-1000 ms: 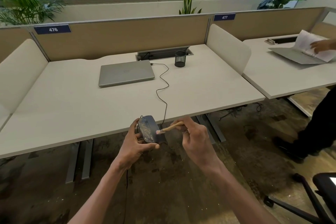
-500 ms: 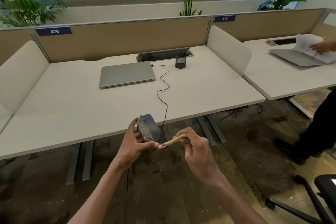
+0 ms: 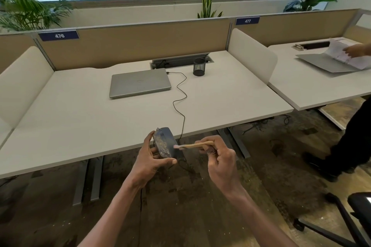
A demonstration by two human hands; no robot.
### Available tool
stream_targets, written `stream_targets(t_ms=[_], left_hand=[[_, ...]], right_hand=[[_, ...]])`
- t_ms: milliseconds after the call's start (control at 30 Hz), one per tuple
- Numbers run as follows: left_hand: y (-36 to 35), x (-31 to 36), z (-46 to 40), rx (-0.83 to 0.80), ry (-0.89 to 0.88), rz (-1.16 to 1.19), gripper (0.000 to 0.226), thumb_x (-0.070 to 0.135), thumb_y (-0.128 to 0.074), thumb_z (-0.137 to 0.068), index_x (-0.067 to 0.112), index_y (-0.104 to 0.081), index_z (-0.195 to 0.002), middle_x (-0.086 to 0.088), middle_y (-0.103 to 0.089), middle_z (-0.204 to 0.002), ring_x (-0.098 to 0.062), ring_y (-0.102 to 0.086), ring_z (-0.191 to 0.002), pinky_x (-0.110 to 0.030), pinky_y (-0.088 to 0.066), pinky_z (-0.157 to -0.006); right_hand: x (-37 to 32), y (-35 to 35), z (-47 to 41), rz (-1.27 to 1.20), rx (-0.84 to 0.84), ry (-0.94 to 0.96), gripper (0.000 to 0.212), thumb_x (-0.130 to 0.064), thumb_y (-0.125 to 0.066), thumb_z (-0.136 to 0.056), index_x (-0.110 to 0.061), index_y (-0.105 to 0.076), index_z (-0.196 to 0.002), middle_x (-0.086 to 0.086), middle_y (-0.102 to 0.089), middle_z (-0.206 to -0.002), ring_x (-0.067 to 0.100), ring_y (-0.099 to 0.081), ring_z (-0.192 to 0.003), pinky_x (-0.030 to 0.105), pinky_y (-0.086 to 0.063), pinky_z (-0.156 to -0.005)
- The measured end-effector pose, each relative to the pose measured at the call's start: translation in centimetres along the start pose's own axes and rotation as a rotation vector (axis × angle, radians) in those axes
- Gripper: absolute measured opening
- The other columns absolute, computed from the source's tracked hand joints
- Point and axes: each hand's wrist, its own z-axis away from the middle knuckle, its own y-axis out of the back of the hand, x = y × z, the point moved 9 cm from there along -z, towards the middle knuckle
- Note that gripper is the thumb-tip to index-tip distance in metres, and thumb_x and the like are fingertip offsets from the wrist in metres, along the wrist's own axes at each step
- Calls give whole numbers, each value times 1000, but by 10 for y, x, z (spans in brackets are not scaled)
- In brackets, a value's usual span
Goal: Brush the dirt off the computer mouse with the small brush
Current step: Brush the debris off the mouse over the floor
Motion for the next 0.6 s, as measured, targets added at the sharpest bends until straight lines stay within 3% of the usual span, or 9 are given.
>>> stream_targets(t_ms=[133,300,433,500,600], left_hand=[[1,0,-1,12,24,18,151,50,-103,-30,38,-21,-157,-19,-46,-151,-28,-60,-124,-44,-55,-101],[-6,2,-4,-25,33,11,147,49,-103,-32,42,-22,-154,-4,-49,-140,-13,-63,-114,-23,-58,-89],[-7,3,-2,-53,47,8,135,43,-104,-39,51,-25,-148,2,-52,-138,-19,-64,-120,-34,-57,-99],[-8,4,-1,-65,49,-9,130,39,-105,-43,53,-27,-146,-3,-53,-142,-26,-64,-123,-46,-54,-104],[-10,6,2,-63,48,-22,128,38,-105,-44,55,-28,-145,-6,-52,-145,-28,-63,-124,-51,-53,-104]], right_hand=[[2,-4,4,6,-82,-5,33,12,-56,-91,-15,-62,-110,-10,-70,-95,0,-69,-93,17,-58,-77],[6,0,-8,-11,-25,-25,25,7,-56,-94,-12,-61,-109,-8,-71,-92,3,-71,-88,18,-59,-73],[15,2,-22,-8,47,-60,21,2,-57,-96,-14,-61,-110,-5,-73,-87,2,-70,-78,14,-56,-61],[19,2,-29,-30,68,-78,20,0,-57,-97,-14,-62,-111,-6,-73,-91,0,-71,-87,17,-59,-70],[25,-3,-36,-87,62,-111,18,-1,-57,-97,-10,-62,-112,-4,-75,-99,5,-72,-94,28,-62,-79]])
